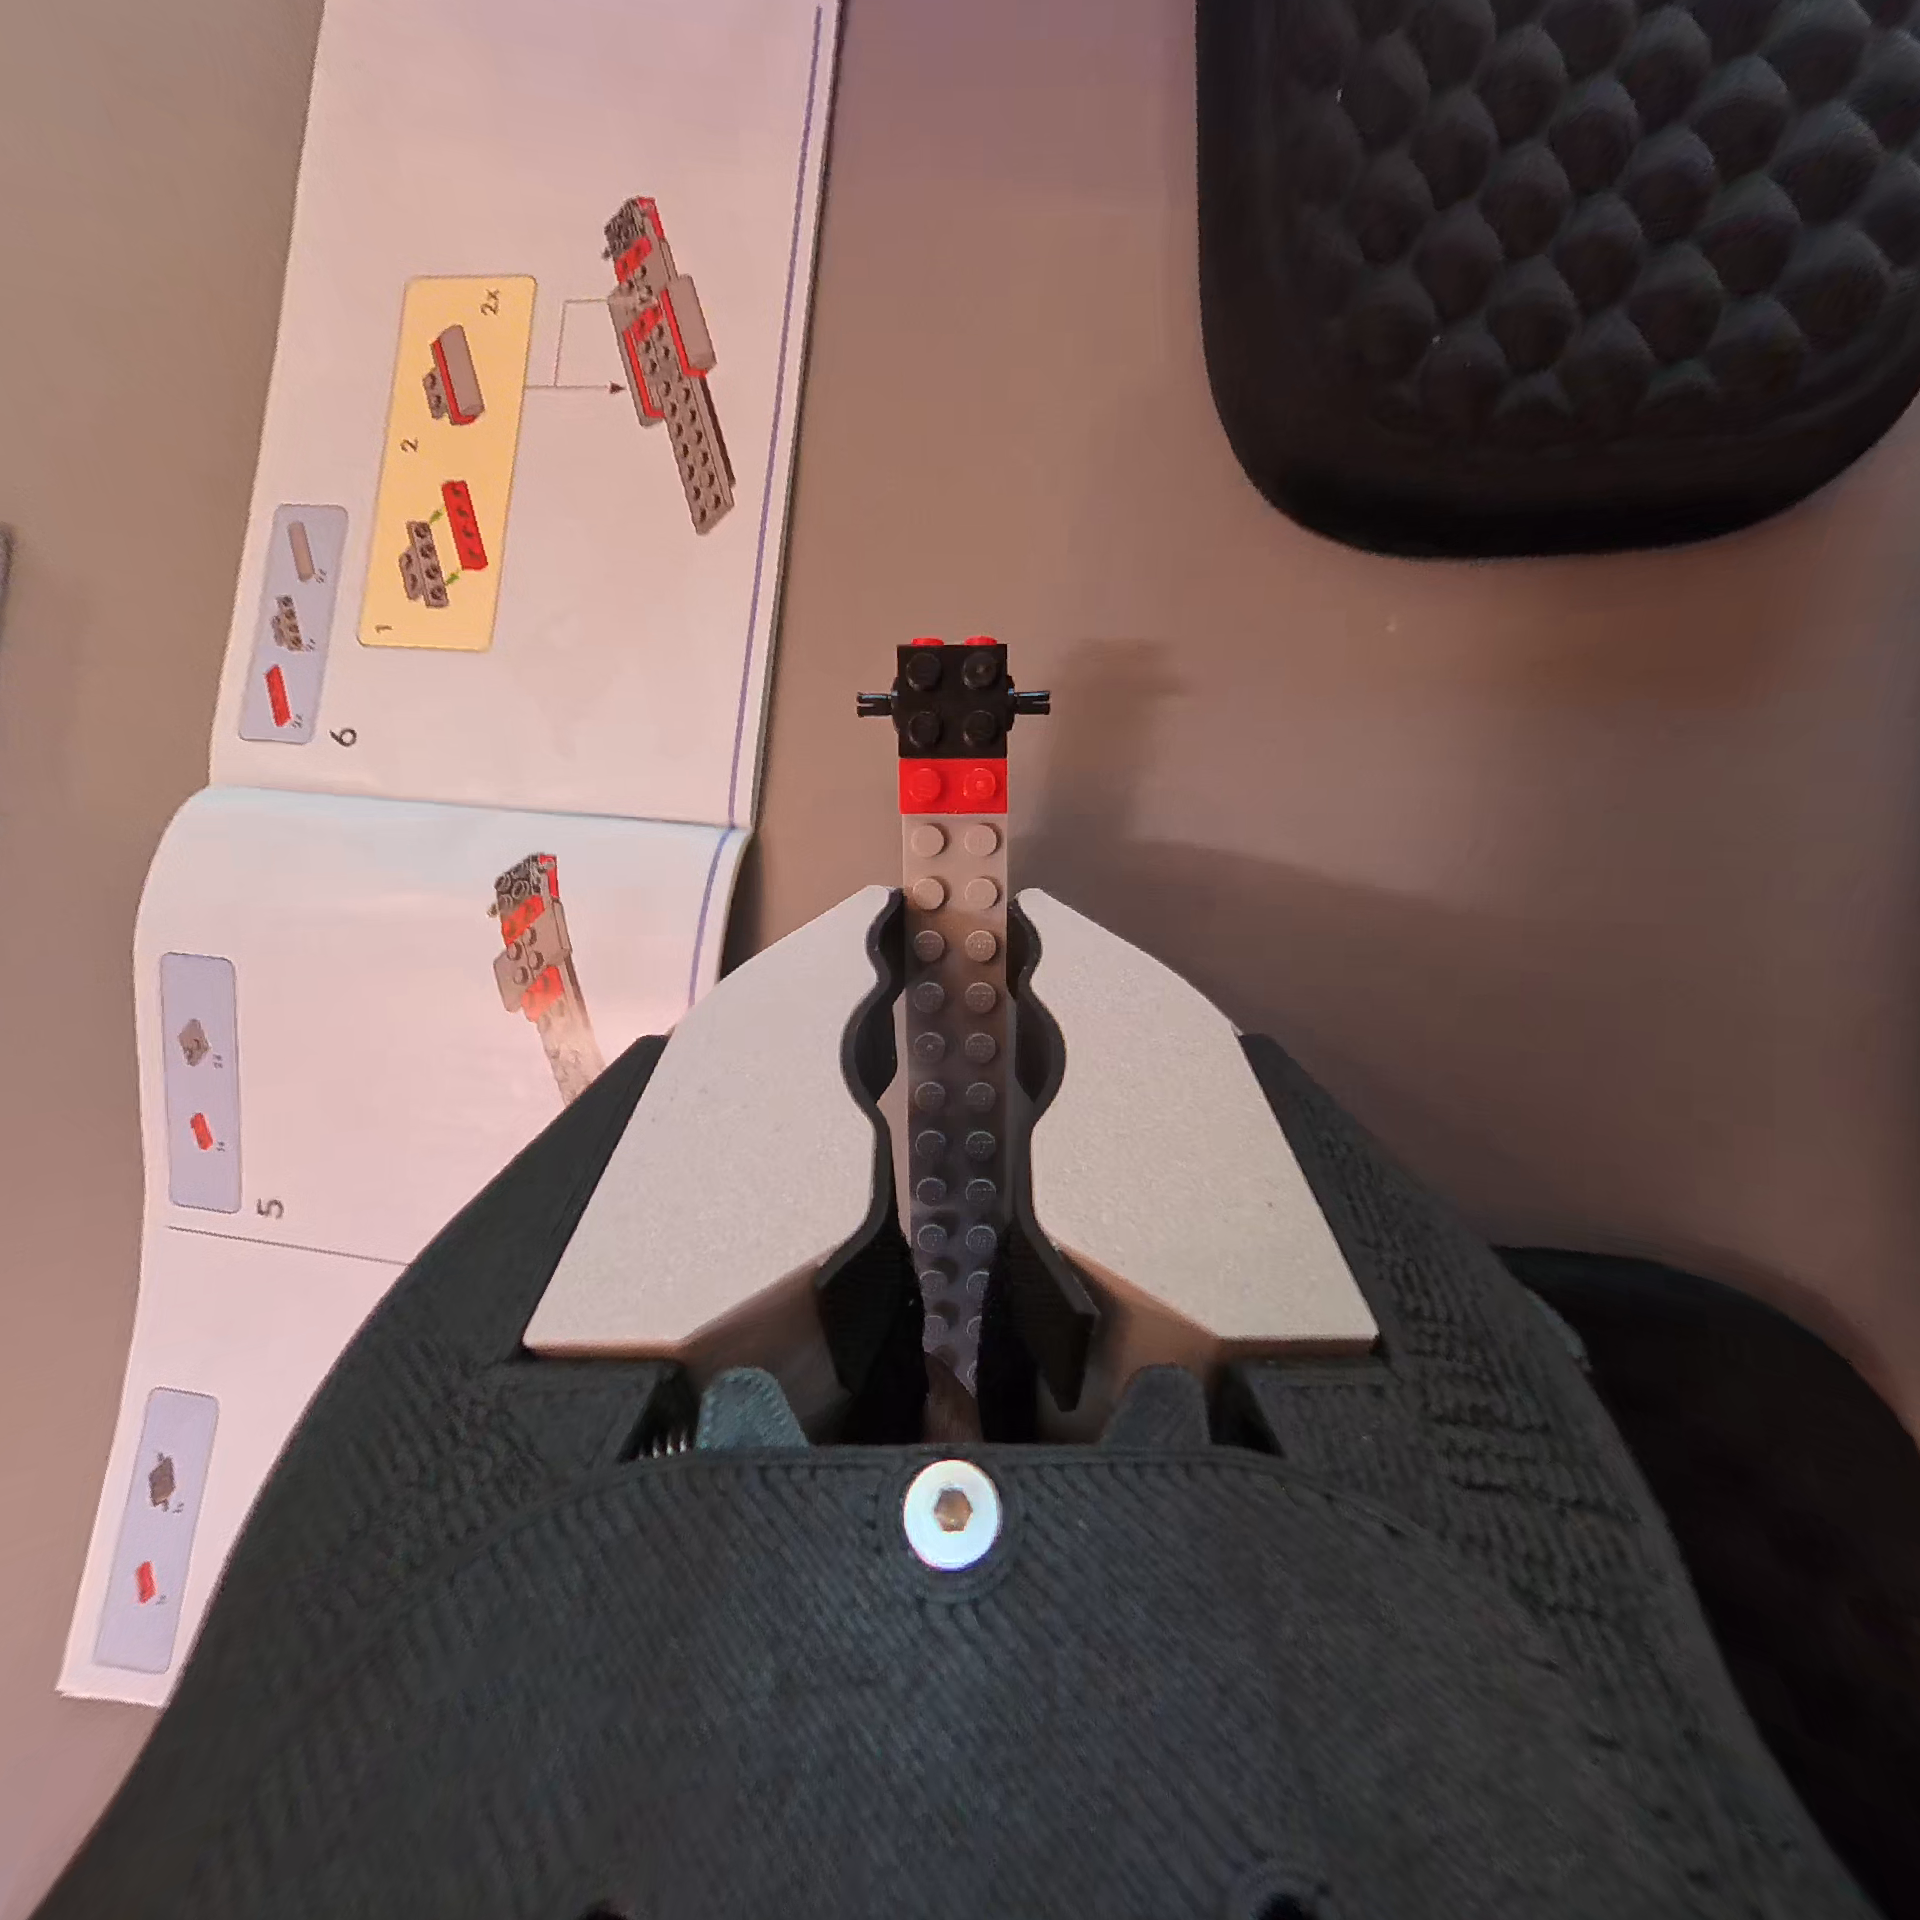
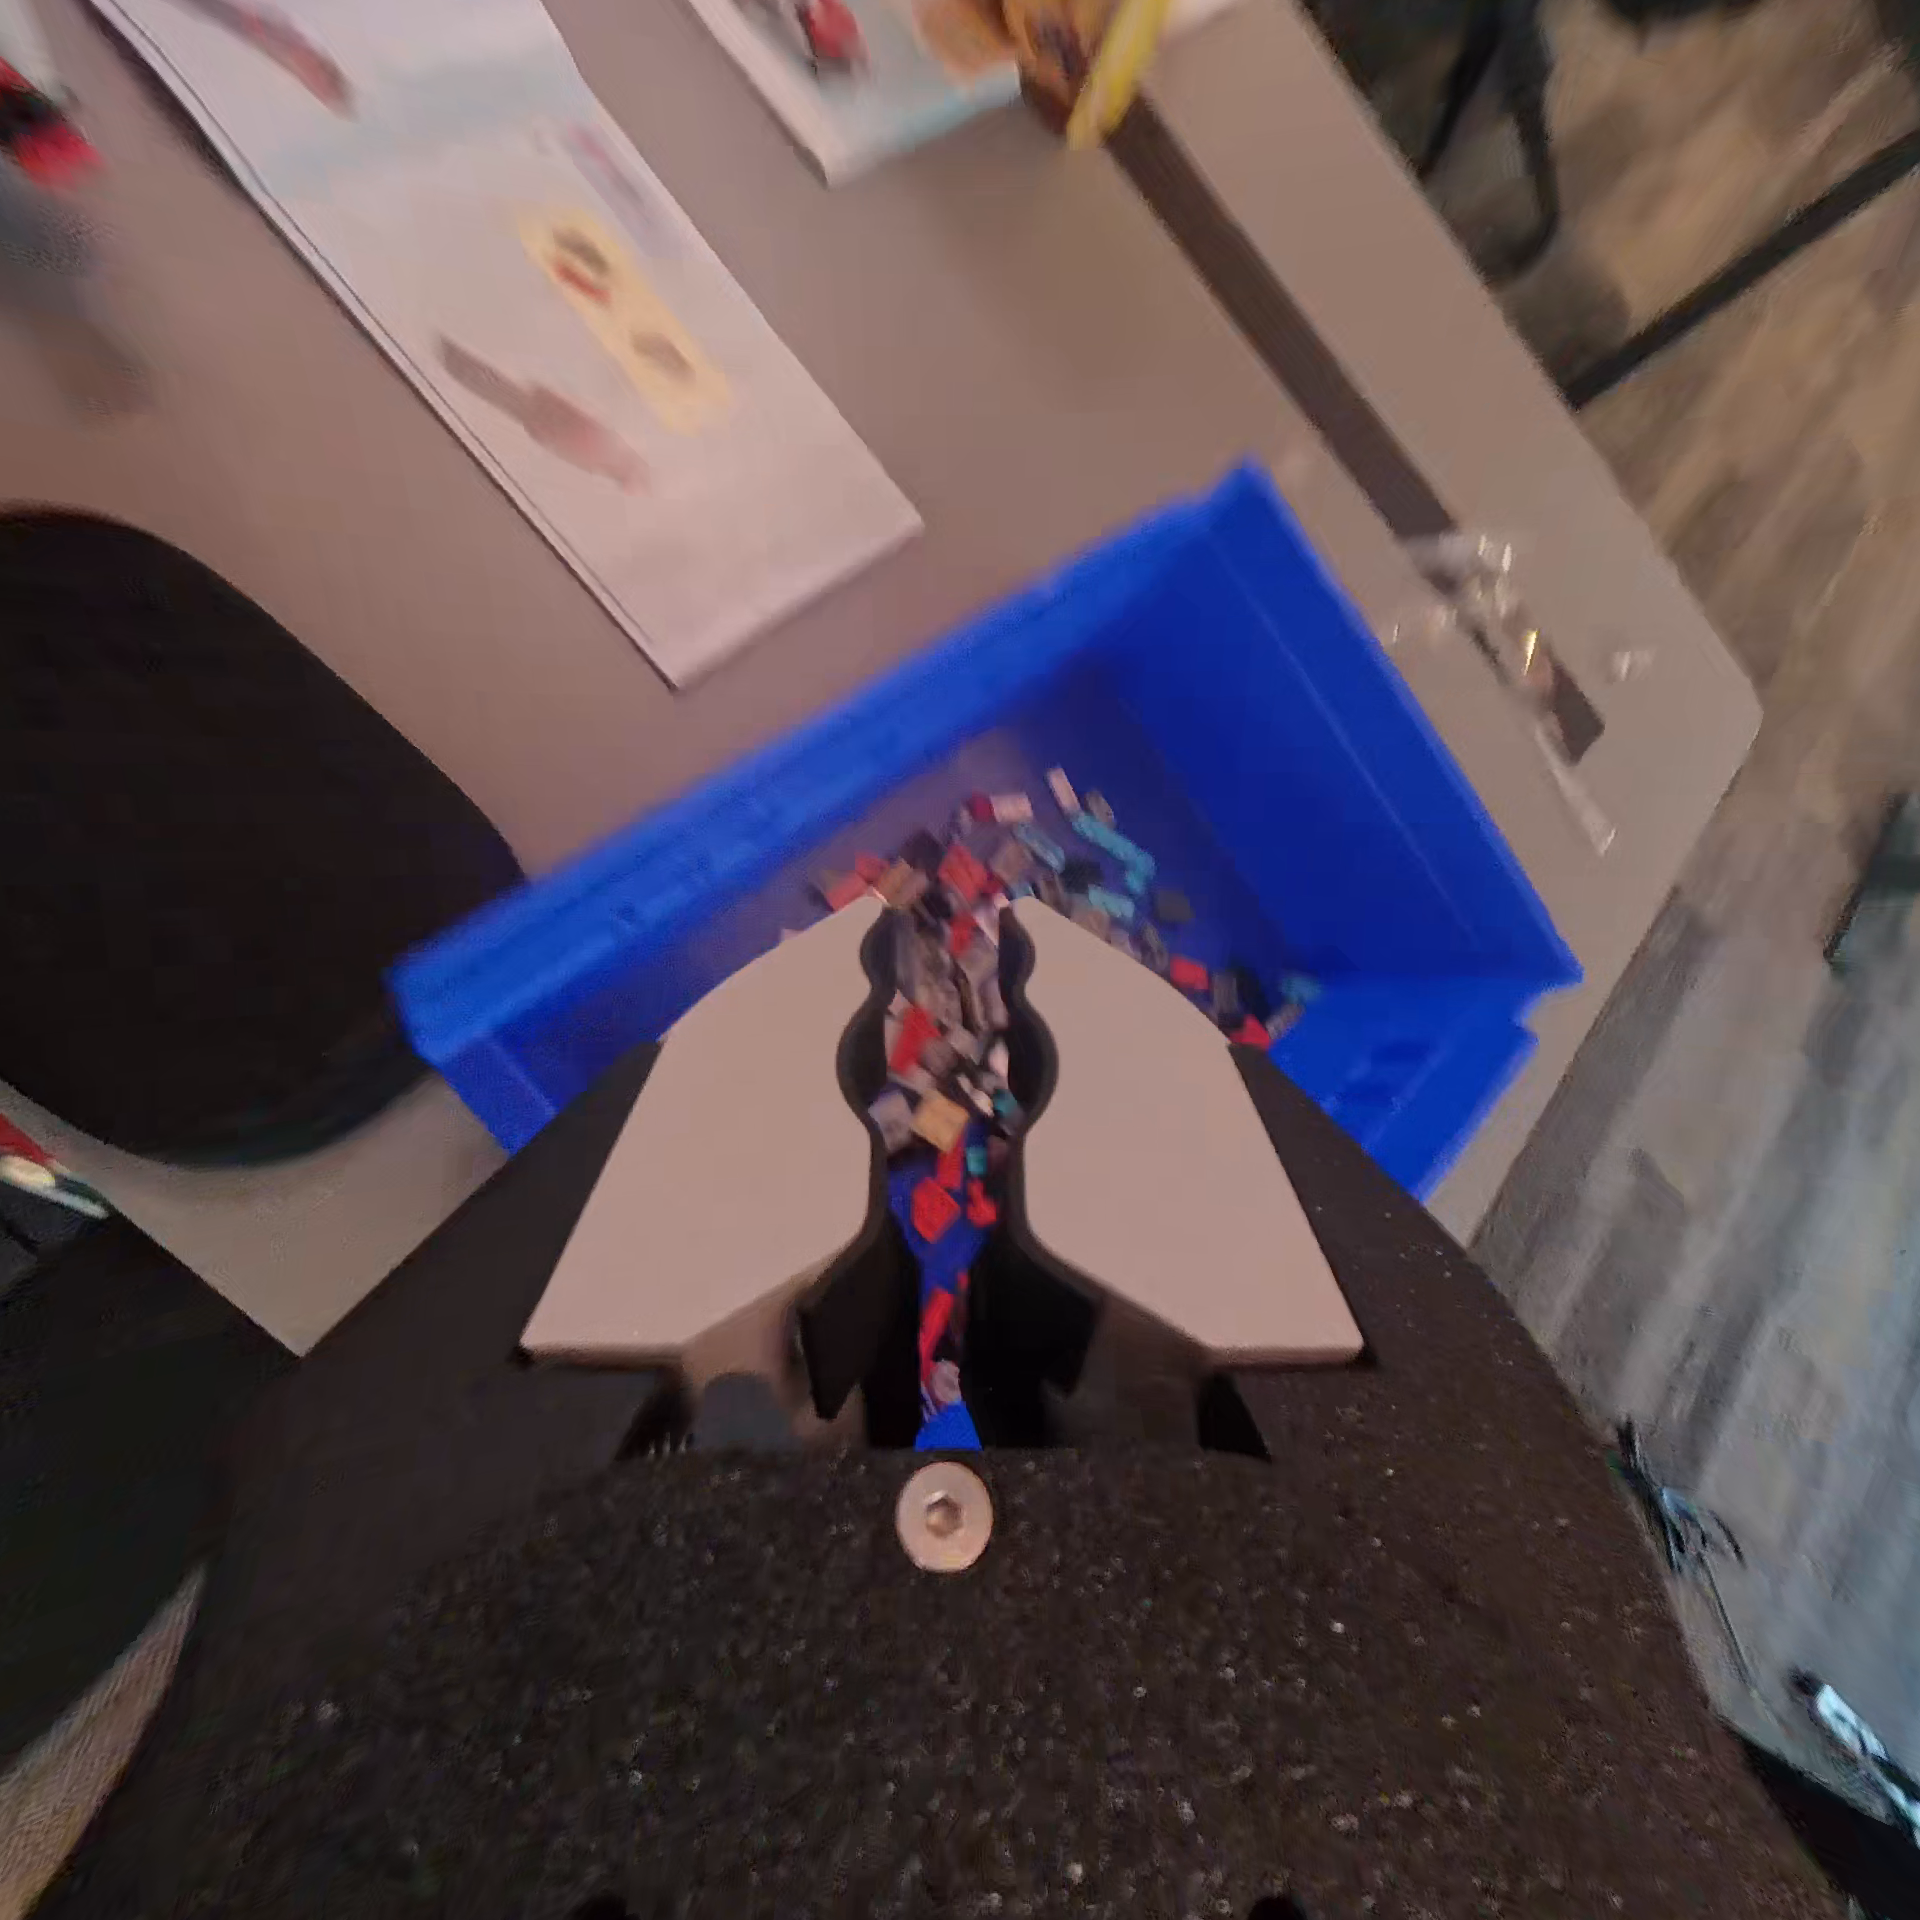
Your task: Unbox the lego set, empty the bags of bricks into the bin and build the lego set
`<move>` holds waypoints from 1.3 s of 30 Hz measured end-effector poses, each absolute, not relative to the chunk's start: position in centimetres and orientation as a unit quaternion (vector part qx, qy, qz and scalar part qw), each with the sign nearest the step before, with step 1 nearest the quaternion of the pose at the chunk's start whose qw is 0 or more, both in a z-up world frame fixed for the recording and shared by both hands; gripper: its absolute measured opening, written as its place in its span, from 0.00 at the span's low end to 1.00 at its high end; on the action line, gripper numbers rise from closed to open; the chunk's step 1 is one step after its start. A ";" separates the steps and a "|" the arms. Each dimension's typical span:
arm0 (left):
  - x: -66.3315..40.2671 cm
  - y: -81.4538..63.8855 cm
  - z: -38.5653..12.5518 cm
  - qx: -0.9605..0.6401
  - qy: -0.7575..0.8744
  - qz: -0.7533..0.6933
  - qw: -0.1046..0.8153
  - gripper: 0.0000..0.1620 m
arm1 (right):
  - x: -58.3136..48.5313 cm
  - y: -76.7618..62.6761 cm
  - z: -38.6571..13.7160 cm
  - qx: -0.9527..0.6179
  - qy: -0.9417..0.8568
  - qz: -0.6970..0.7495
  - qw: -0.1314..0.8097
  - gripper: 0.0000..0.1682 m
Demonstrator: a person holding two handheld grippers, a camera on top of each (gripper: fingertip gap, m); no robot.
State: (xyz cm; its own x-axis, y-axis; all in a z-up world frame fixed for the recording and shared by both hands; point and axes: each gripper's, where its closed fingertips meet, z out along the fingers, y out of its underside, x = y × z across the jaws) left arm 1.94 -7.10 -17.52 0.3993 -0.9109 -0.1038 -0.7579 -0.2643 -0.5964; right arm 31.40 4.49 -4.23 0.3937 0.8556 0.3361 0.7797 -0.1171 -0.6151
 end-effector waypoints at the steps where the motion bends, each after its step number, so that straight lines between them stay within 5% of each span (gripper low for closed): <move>1: 2.1 -7.0 -17.4 -0.784 0.532 -0.131 0.292 0.11 | 32.4 5.7 -4.9 -0.756 -0.548 0.050 0.355 0.13; 3: 2.4 -6.9 -17.4 -0.784 0.531 -0.129 0.293 0.11 | 33.4 8.2 -6.5 -0.770 -0.557 0.062 0.305 0.18; 11: 2.7 -6.4 -17.3 -0.788 0.524 -0.127 0.298 0.11 | 37.1 17.7 -16.3 -0.739 -0.671 -0.042 0.048 0.08; 24: 2.5 -6.1 -17.7 -0.794 0.518 -0.133 0.289 0.11 | 37.4 18.7 -19.0 -0.529 -0.845 -0.035 -0.068 0.11; 29: 2.4 -6.0 -17.7 -0.794 0.517 -0.137 0.288 0.11 | 36.9 19.2 -18.3 -0.557 -0.828 -0.057 -0.025 0.06; 33: 1.6 -5.8 -17.4 -0.801 0.507 -0.126 0.293 0.11 | 33.7 17.9 -12.8 -0.651 -0.747 -0.109 0.073 0.06; 39: 1.0 -6.2 -17.3 -0.805 0.492 -0.130 0.304 0.11 | 16.9 1.9 -5.5 -0.671 -0.679 0.177 0.240 0.06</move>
